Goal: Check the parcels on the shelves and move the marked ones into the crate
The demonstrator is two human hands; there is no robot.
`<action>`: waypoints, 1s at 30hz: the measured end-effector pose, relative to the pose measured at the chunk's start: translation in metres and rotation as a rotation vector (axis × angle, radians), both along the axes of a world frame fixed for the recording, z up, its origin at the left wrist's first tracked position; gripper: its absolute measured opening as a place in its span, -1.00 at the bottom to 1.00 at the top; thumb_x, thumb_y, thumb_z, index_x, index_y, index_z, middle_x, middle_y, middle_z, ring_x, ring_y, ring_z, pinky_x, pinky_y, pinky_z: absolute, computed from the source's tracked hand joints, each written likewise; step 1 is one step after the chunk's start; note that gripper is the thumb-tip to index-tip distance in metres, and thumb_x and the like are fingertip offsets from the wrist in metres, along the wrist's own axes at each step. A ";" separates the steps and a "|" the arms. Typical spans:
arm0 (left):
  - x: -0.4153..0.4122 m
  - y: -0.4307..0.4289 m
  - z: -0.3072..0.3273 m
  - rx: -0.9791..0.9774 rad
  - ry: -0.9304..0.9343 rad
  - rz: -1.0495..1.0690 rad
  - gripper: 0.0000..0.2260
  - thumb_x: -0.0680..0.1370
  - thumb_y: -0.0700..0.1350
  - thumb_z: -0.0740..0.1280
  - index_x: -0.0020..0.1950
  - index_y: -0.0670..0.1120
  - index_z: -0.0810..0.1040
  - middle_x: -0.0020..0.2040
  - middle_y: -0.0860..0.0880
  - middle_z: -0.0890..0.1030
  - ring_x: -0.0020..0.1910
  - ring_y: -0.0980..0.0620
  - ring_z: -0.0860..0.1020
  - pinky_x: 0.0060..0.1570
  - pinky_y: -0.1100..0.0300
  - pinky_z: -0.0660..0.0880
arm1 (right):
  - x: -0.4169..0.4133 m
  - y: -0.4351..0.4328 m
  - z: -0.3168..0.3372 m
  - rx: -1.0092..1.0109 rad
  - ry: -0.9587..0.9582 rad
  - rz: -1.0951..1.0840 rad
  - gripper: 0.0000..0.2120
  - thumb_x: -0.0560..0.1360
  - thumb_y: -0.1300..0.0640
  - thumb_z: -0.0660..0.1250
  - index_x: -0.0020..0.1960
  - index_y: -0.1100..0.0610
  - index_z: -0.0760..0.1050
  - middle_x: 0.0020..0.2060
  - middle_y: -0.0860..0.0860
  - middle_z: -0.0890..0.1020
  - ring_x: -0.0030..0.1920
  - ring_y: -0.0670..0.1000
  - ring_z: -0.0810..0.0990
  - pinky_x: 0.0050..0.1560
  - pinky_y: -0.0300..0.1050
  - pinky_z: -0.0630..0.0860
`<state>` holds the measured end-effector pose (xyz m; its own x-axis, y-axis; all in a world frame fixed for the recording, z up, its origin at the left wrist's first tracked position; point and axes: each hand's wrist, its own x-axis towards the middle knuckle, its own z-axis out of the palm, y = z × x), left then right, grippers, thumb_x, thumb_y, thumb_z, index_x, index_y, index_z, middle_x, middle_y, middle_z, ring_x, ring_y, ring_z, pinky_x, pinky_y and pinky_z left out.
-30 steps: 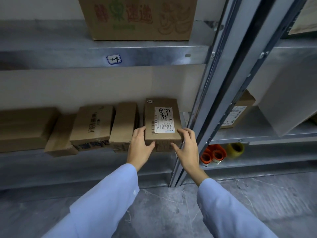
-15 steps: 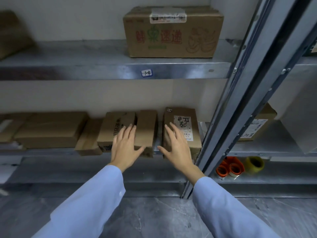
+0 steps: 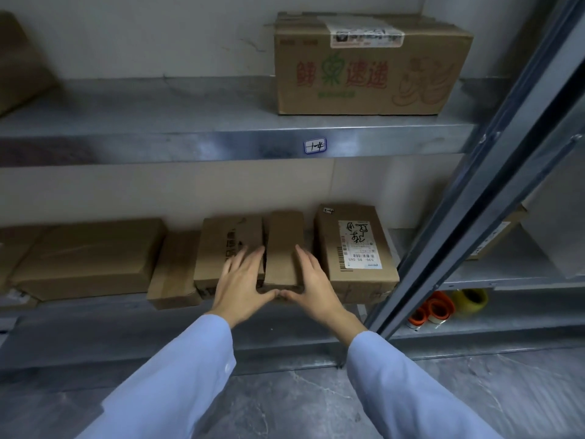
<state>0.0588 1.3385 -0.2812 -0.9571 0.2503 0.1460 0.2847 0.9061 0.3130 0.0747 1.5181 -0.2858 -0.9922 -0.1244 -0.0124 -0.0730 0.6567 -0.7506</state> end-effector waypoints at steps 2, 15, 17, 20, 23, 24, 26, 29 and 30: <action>-0.006 -0.002 -0.003 0.014 -0.021 -0.046 -0.19 0.44 0.27 0.40 0.56 -0.03 0.19 0.53 0.02 0.28 0.56 -0.01 0.09 0.50 0.08 0.01 | -0.002 -0.003 -0.004 0.001 -0.007 -0.039 -0.01 0.37 0.12 0.56 0.59 0.18 0.02 0.55 0.10 0.13 0.54 0.06 0.17 0.47 -0.27 0.04; -0.023 -0.006 -0.015 0.096 -0.025 -0.120 -0.22 0.42 0.24 0.41 0.54 0.00 0.23 0.49 0.02 0.36 0.52 -0.02 0.18 0.51 0.04 0.05 | -0.010 -0.002 -0.019 -0.066 -0.048 -0.179 0.00 0.32 0.19 0.61 0.58 0.13 0.08 0.46 0.08 0.37 0.48 0.03 0.30 0.45 -0.20 0.20; -0.023 -0.002 -0.015 0.145 -0.027 -0.100 -0.23 0.41 0.21 0.44 0.53 -0.01 0.25 0.48 0.00 0.38 0.52 -0.02 0.19 0.49 0.05 0.06 | -0.010 -0.004 -0.018 -0.108 -0.067 -0.197 0.00 0.32 0.18 0.61 0.58 0.11 0.09 0.42 0.06 0.42 0.44 0.01 0.35 0.45 -0.15 0.27; -0.023 0.001 -0.013 0.241 -0.020 -0.079 -0.24 0.39 0.14 0.50 0.51 -0.03 0.31 0.45 -0.05 0.41 0.50 -0.04 0.23 0.47 0.06 0.08 | -0.008 -0.005 -0.016 -0.140 -0.049 -0.226 -0.03 0.33 0.18 0.60 0.57 0.10 0.11 0.40 0.05 0.46 0.41 0.00 0.39 0.43 -0.05 0.35; -0.020 -0.001 -0.011 0.279 -0.040 -0.079 -0.23 0.40 0.13 0.50 0.52 0.00 0.27 0.47 -0.03 0.38 0.49 -0.02 0.22 0.47 0.09 0.08 | -0.003 -0.005 -0.012 -0.163 -0.017 -0.236 -0.05 0.34 0.17 0.59 0.57 0.08 0.12 0.40 0.03 0.44 0.41 -0.03 0.39 0.42 -0.10 0.35; -0.018 -0.002 -0.008 0.301 -0.053 -0.080 -0.23 0.40 0.12 0.49 0.53 0.02 0.26 0.47 -0.02 0.37 0.49 -0.01 0.23 0.45 0.10 0.11 | -0.001 -0.005 -0.010 -0.178 -0.012 -0.235 -0.05 0.35 0.17 0.59 0.57 0.08 0.12 0.40 0.01 0.44 0.40 -0.05 0.40 0.40 -0.14 0.36; -0.013 -0.002 -0.001 0.381 -0.090 -0.083 -0.23 0.41 0.08 0.50 0.54 0.03 0.23 0.45 0.01 0.38 0.46 0.02 0.25 0.38 0.15 0.20 | 0.004 -0.003 -0.002 -0.208 0.001 -0.224 -0.07 0.36 0.20 0.58 0.57 0.08 0.13 0.39 -0.02 0.44 0.38 -0.10 0.39 0.35 -0.27 0.35; -0.004 0.000 0.016 0.508 -0.148 -0.081 -0.22 0.42 0.00 0.52 0.55 0.04 0.21 0.47 0.04 0.36 0.44 0.05 0.30 0.37 0.19 0.24 | 0.010 -0.001 0.014 -0.229 0.041 -0.188 -0.09 0.36 0.22 0.57 0.56 0.09 0.14 0.36 -0.07 0.43 0.36 -0.16 0.37 0.29 -0.42 0.29; -0.001 0.000 0.021 0.553 -0.164 -0.078 -0.21 0.41 -0.02 0.53 0.54 0.04 0.21 0.47 0.05 0.36 0.42 0.05 0.33 0.39 0.16 0.28 | 0.012 0.000 0.019 -0.234 0.056 -0.175 -0.09 0.36 0.22 0.58 0.56 0.09 0.14 0.35 -0.10 0.43 0.36 -0.17 0.37 0.27 -0.48 0.28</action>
<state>0.0580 1.3387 -0.2607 -0.9599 0.2502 0.1267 0.2524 0.5737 0.7792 0.0866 1.5177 -0.2664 -0.9971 0.0553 0.0518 -0.0196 0.4727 -0.8810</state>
